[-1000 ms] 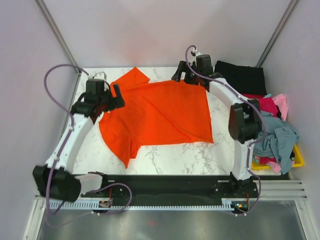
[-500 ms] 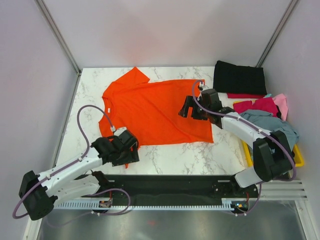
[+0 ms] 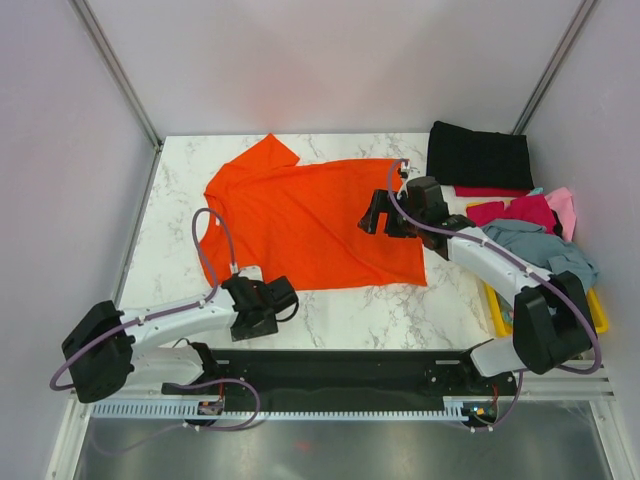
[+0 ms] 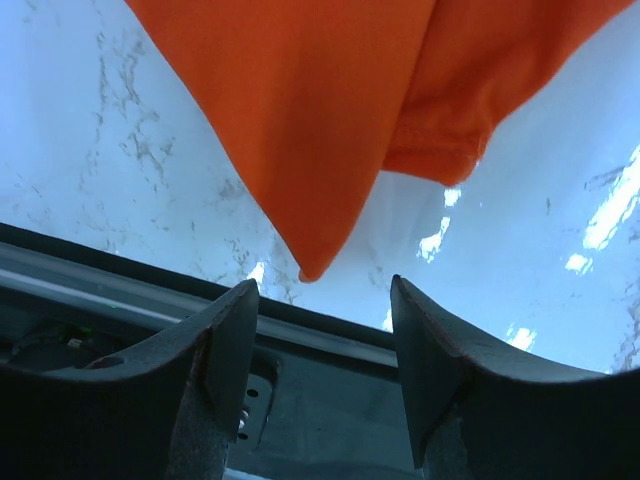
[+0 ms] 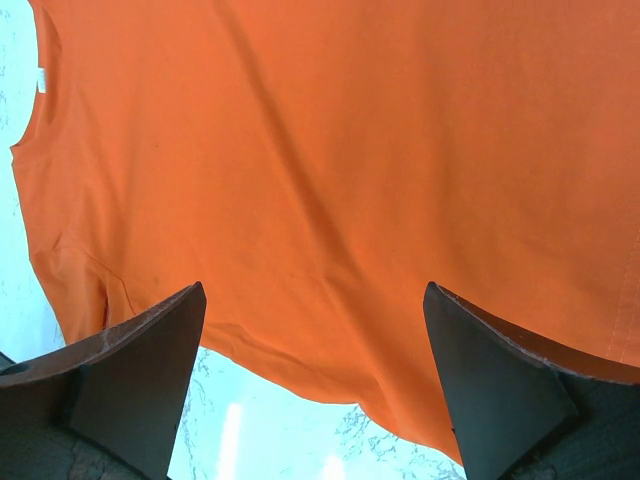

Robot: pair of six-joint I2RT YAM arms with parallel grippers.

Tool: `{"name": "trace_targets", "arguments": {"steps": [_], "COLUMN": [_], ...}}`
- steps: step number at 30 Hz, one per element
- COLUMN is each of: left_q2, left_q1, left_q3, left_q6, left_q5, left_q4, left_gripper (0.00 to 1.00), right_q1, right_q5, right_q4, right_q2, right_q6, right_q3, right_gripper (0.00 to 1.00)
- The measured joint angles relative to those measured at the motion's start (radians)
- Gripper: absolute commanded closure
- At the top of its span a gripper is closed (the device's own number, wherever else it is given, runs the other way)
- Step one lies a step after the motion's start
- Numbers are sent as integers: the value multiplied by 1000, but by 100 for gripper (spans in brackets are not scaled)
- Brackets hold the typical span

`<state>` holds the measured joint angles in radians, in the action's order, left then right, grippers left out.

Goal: Fold and stack the t-shirts
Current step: Fold the tshirt

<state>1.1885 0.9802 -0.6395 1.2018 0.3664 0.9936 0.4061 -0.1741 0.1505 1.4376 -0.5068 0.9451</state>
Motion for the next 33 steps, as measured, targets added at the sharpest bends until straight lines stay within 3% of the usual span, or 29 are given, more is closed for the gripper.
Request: {"name": "trace_targets", "arguments": {"steps": [7, 10, 11, 16, 19, 22, 25, 28, 33], "left_q2": [-15, -6, 4, 14, -32, -150, -306, -392, -329], "left_q1": [-37, -45, -47, -49, -50, -52, -82, -129, -141], "left_q3": [44, 46, 46, 25, -71, -220, -275, -237, -26], "left_q6": [5, 3, 1, -35, -80, -99, -105, -108, -101], "left_q5": [51, 51, 51, 46, 18, 10, -5, -30, -101], "left_q4": [-51, -84, -96, -111, -89, -68, -66, -45, -40], "left_gripper": [47, 62, 97, 98, 98, 98, 96, 95, 95], "right_q1": [0, 0, 0, -1, -6, -14, -18, -18, -18], "right_q5": [0, 0, 1, 13, 19, 21, 23, 22, 50], "right_q4": [0, 1, 1, 2, 12, 33, 39, 42, 62], "right_q2": [-7, -7, -7, -8, -10, -16, -24, -24, -25], "right_q6": [23, 33, 35, 53, 63, 68, 70, 69, 62], "right_q3": [-2, -5, -6, -12, -21, -22, -22, -22, -23], "right_gripper": [2, 2, 2, 2, 2, 2, 2, 2, 2]}}
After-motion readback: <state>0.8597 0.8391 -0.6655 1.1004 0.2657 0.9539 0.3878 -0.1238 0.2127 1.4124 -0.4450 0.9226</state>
